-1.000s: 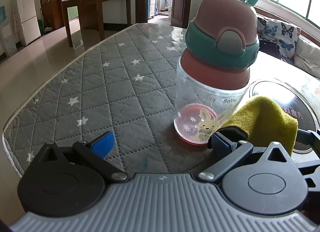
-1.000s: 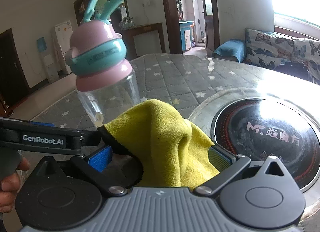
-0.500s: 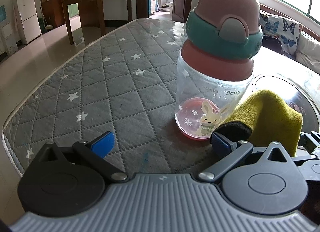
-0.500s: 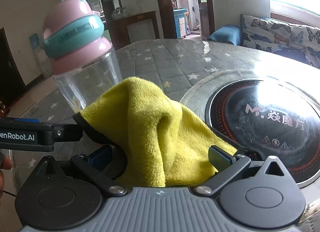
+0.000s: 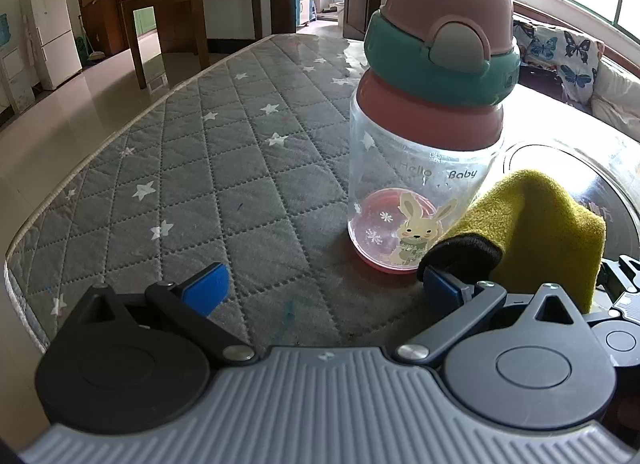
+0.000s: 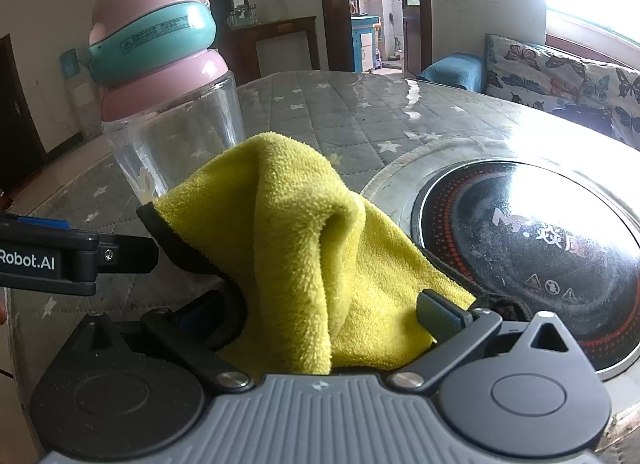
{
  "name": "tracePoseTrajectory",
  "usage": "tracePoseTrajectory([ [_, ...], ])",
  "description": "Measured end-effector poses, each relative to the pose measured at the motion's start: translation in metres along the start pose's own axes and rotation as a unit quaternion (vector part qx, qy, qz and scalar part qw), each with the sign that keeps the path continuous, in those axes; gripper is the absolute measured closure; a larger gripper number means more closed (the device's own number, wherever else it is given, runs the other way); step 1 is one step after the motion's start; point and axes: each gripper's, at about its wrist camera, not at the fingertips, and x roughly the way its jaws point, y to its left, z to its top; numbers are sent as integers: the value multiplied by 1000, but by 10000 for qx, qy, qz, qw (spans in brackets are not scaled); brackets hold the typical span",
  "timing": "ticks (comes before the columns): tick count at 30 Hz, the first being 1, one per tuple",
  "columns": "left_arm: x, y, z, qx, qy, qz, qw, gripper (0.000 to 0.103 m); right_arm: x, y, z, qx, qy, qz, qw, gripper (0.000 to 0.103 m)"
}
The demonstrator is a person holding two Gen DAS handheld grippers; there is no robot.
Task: Clean container
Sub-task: 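Push the open right tool into the yellow cloth, bunching it up, then close the right tool on the yellow cloth and lift it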
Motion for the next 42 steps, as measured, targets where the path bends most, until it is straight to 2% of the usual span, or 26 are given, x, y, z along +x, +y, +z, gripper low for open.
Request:
tracePoseTrajectory([
  [7,1,1,-1,-3,8,-6,10000,0,2,-2,3,56,20,3,10000,0],
  [24,-2,3,-3,13,-20,1,10000,0,-1,9,-5,-322,85,-38,9994,0],
  [42,-7,5,-2,-2,-70,26,10000,0,-29,42,-35,-702,203,301,9969,0],
])
